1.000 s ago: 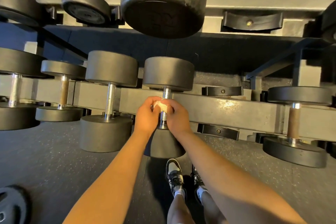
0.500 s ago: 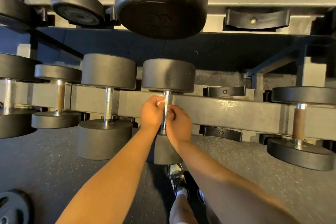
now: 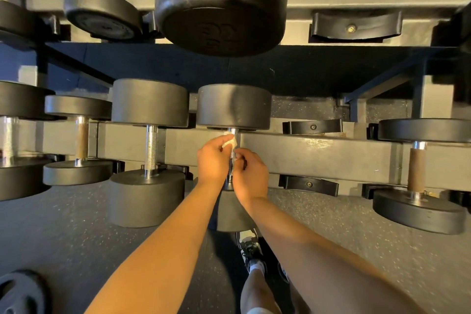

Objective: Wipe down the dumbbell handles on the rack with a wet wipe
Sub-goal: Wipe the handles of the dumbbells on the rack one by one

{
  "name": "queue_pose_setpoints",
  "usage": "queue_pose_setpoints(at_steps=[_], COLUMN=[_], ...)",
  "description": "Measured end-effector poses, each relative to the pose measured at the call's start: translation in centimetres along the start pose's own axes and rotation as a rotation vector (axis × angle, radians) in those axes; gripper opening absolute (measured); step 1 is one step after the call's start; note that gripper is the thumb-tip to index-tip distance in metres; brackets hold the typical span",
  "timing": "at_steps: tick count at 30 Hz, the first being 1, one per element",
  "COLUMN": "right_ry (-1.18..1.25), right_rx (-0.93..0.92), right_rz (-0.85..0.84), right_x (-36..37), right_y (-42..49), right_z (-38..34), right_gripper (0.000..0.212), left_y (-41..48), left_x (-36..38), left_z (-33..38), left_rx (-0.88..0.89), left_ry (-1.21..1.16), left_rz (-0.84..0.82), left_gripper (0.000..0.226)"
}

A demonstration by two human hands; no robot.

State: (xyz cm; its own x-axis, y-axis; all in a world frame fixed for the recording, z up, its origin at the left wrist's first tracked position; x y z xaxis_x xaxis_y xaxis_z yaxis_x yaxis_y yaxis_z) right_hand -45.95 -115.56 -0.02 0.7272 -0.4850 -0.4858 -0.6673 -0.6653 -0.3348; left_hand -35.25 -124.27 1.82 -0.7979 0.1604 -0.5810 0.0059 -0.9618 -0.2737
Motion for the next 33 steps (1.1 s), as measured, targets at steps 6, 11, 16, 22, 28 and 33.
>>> queue_pose_setpoints(at_steps=[6,11,16,22,28,33], right_ry=[-0.011,-0.008,0.008,-0.024,0.008,-0.026], right_rx=[0.011,0.002,-0.006,-0.036,-0.031,-0.023], right_rz=[-0.010,-0.025,-0.068,-0.046,-0.020,-0.049], right_x=[0.2,0.1,-0.3,-0.3,-0.4,-0.5], right_y=[0.0,0.0,-0.8,-0.8,-0.5,-0.7], right_z=[0.0,-0.2,-0.5,-0.8,-0.5,-0.4], right_gripper=[0.026,0.027,0.028,0.028,0.027,0.028], left_y=[0.2,1.2,-0.1,0.8,0.7,-1.3], left_x=[-0.7,-0.1,-0.6,-0.4,0.0,-0.5], left_z=[-0.6,-1.0,-2.5,-1.5,-1.9,-3.3], left_rx=[-0.064,-0.103,-0.177,-0.172,-0.195,-0.255], left_ry=[-0.053,-0.087,0.045,-0.052,0.013,0.234], left_rz=[0.039,-0.003,-0.034,0.042,-0.038,-0.153], left_gripper=[0.025,0.029,0.017,0.015,0.009,0.020])
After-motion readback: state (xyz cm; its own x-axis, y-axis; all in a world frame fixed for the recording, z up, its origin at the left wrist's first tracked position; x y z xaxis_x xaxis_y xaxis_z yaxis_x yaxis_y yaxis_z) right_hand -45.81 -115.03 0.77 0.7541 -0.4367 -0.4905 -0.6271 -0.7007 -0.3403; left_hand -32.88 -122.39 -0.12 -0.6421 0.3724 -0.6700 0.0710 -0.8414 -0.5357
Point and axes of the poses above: each hand's wrist, its own y-axis towards the middle knuckle, its own x-axis out of the palm, z = x × y, the point moved 9 cm from there along y, towards the middle knuckle, and after that the axes turned 9 degrees about z, right-handed, at the moved point
